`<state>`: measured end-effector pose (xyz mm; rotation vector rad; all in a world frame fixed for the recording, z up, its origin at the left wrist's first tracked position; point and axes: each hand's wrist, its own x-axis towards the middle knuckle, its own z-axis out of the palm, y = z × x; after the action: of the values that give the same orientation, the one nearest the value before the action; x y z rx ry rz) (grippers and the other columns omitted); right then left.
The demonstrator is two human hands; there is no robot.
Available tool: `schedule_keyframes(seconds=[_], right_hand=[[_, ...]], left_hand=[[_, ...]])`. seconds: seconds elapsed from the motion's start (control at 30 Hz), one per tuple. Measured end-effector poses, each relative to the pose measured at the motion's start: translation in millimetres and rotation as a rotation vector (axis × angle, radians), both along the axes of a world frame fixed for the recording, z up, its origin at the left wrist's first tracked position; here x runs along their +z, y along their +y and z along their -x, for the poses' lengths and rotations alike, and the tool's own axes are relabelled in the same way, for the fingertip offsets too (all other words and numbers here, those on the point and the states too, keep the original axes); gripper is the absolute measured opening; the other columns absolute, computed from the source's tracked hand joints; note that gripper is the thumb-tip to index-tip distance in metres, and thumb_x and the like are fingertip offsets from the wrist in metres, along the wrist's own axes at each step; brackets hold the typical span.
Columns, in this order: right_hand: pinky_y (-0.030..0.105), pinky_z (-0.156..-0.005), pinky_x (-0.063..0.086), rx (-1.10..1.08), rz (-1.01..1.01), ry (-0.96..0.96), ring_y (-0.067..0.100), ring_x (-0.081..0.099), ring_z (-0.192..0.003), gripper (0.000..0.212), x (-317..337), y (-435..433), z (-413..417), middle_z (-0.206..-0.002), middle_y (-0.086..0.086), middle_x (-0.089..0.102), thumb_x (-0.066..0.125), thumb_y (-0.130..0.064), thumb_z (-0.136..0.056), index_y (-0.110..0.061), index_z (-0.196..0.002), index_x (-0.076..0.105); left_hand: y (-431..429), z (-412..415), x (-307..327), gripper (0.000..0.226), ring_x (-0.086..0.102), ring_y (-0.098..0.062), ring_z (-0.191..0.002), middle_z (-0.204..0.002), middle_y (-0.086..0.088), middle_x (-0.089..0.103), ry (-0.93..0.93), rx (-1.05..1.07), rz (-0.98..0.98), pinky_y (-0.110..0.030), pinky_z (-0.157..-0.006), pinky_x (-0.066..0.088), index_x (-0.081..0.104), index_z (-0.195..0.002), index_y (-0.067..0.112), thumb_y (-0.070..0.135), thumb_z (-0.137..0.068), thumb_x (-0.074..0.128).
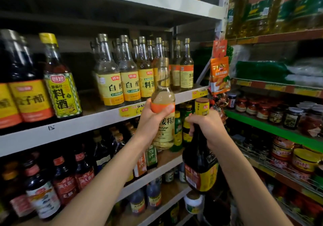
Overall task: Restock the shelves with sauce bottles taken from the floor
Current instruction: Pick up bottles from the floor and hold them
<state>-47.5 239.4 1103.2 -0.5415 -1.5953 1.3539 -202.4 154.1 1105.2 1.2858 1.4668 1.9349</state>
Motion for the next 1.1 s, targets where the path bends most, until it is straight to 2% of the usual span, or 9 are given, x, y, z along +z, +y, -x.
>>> schedule_keyframes(seconds=[0.1, 0.17, 0.3, 0.47, 0.57, 0.7, 0.93, 1.03, 1.1], right_hand=[[0.03, -0.049, 0.046, 0.007, 0.034, 0.041, 0.025, 0.05, -0.041, 0.03, -5.4, -4.1, 23.2, -0.044, 0.012, 0.051, 0.065, 0.004, -0.078, 0.0, -0.05, 0.054], [0.033, -0.054, 0.044, 0.001, 0.069, 0.018, 0.026, 0.05, -0.044, 0.025, -20.1, -7.8, 41.4, -0.046, 0.014, 0.05, 0.064, 0.003, -0.077, 0.003, -0.053, 0.054], [0.037, -0.058, 0.041, -0.028, 0.062, -0.096, 0.025, 0.049, -0.053, 0.017, -57.5, -14.9, 79.4, -0.055, 0.016, 0.05, 0.063, 0.002, -0.072, 0.008, -0.06, 0.053], [0.031, -0.048, 0.041, 0.053, 0.013, -0.163, 0.019, 0.05, -0.047, 0.029, -87.8, -45.6, 116.6, -0.049, 0.009, 0.054, 0.065, -0.015, -0.058, 0.009, -0.056, 0.049], [0.036, -0.054, 0.039, 0.138, 0.072, -0.121, 0.025, 0.05, -0.052, 0.028, -95.9, -77.9, 139.6, -0.052, 0.015, 0.051, 0.064, -0.012, -0.06, 0.007, -0.052, 0.047], [0.043, -0.064, 0.046, 0.224, 0.012, -0.126, 0.03, 0.054, -0.05, 0.03, -83.2, -132.3, 180.8, -0.047, 0.016, 0.054, 0.068, -0.016, -0.066, -0.005, -0.041, 0.054], [0.026, -0.054, 0.047, 0.358, -0.06, -0.005, 0.024, 0.055, -0.046, 0.028, -38.8, -230.5, 238.8, -0.044, 0.014, 0.056, 0.07, -0.009, -0.071, -0.001, -0.048, 0.056], [0.035, -0.066, 0.048, 0.425, -0.047, -0.01, 0.027, 0.055, -0.051, 0.035, -24.9, -268.8, 255.3, -0.044, 0.015, 0.056, 0.071, -0.009, -0.073, -0.005, -0.042, 0.057], [0.038, -0.064, 0.048, 0.484, -0.021, -0.01, 0.028, 0.055, -0.049, 0.038, -16.1, -292.8, 263.8, -0.044, 0.015, 0.055, 0.069, -0.007, -0.077, -0.007, -0.041, 0.057]], left_hand=[[-40.3, 20.8, -3.1, 0.05, 0.069, -0.014, -0.1, -0.105, 0.008, 0.073, 0.019, 0.046, -0.04, -0.039, -0.089, 0.054, 0.059, -0.109, 0.04, 0.052, -0.065, 0.08], [-66.3, 33.9, -13.3, 0.054, 0.07, -0.014, -0.097, -0.105, 0.007, 0.073, 0.002, 0.081, -0.046, -0.035, -0.084, 0.055, 0.059, -0.111, 0.036, 0.049, -0.063, 0.08], [-109.8, 57.1, -45.1, 0.048, 0.071, -0.01, -0.095, -0.104, 0.011, 0.073, 0.0, 0.134, -0.007, -0.021, -0.071, 0.056, 0.058, -0.103, 0.051, 0.052, -0.06, 0.08], [-153.8, 83.0, -86.5, 0.053, 0.071, -0.014, -0.097, -0.106, 0.007, 0.073, -0.06, 0.194, 0.022, -0.023, -0.073, 0.056, 0.06, -0.102, 0.052, 0.056, -0.056, 0.085], [-173.8, 101.0, -97.1, 0.047, 0.07, -0.016, -0.099, -0.107, 0.005, 0.073, -0.091, 0.242, 0.028, -0.03, -0.081, 0.055, 0.06, -0.103, 0.048, 0.046, -0.062, 0.082], [-210.1, 133.4, -86.4, 0.054, 0.069, -0.017, -0.101, -0.108, 0.003, 0.073, -0.053, 0.269, 0.018, -0.031, -0.084, 0.053, 0.058, -0.11, 0.041, 0.045, -0.063, 0.083], [-316.0, 170.8, -58.0, 0.053, 0.072, -0.023, -0.096, -0.106, -0.001, 0.074, -0.032, 0.332, -0.052, -0.032, -0.08, 0.057, 0.059, -0.114, 0.037, 0.037, -0.066, 0.081], [-361.3, 175.5, -50.4, 0.056, 0.072, -0.019, -0.096, -0.106, 0.001, 0.074, -0.017, 0.39, -0.071, -0.027, -0.077, 0.056, 0.057, -0.118, 0.032, 0.039, -0.067, 0.079], [-388.6, 175.3, -46.2, 0.054, 0.071, -0.015, -0.096, -0.105, 0.005, 0.074, -0.014, 0.439, -0.081, -0.022, -0.074, 0.055, 0.057, -0.116, 0.034, 0.042, -0.066, 0.077]])
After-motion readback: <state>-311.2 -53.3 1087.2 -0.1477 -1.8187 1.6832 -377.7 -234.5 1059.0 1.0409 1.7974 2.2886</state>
